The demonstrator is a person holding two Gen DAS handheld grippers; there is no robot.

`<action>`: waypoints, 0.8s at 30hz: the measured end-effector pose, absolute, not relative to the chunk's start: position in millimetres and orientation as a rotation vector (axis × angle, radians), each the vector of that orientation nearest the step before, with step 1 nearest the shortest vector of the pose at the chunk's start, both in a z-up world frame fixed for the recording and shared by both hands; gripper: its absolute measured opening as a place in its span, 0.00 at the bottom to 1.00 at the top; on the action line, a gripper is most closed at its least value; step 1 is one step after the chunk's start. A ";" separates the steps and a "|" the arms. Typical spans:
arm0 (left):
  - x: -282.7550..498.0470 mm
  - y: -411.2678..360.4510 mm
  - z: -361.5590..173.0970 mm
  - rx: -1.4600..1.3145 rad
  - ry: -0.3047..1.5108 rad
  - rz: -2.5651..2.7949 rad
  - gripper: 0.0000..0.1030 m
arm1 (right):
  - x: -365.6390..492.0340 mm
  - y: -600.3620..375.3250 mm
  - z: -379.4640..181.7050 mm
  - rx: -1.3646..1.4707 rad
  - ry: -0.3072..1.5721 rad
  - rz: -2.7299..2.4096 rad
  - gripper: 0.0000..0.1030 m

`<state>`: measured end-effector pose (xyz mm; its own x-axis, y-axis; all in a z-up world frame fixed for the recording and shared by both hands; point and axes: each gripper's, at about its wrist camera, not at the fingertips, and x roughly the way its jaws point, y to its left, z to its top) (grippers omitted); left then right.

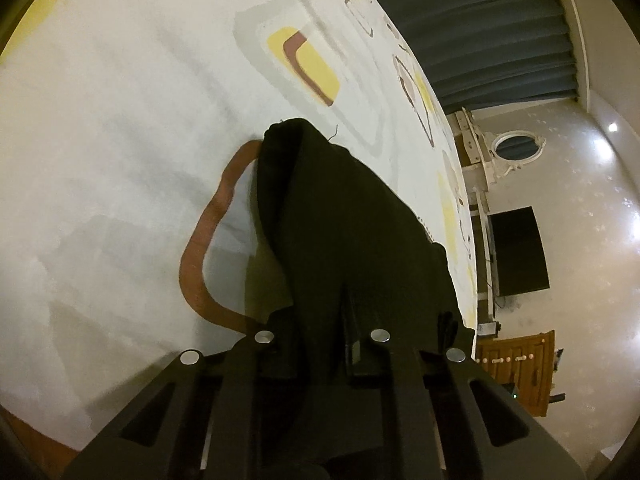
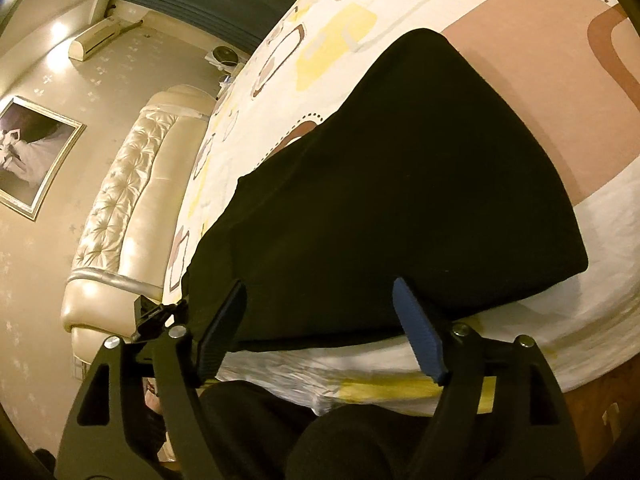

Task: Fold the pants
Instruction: 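Grasp the pants end with the left gripper while the right gripper holds the pants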

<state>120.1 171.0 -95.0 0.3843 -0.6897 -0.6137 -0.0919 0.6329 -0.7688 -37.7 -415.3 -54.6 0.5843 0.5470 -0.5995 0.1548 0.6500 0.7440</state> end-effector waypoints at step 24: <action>97.9 29.2 80.2 -0.576 0.988 -0.648 0.13 | -37.1 -413.5 -53.3 0.886 0.929 0.285 0.83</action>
<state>97.9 29.2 80.2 0.3972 -0.7225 -0.5659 0.2309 0.6755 -0.7002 -37.1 -413.5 -53.3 0.5924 0.5652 -0.5742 0.1459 0.6257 0.7663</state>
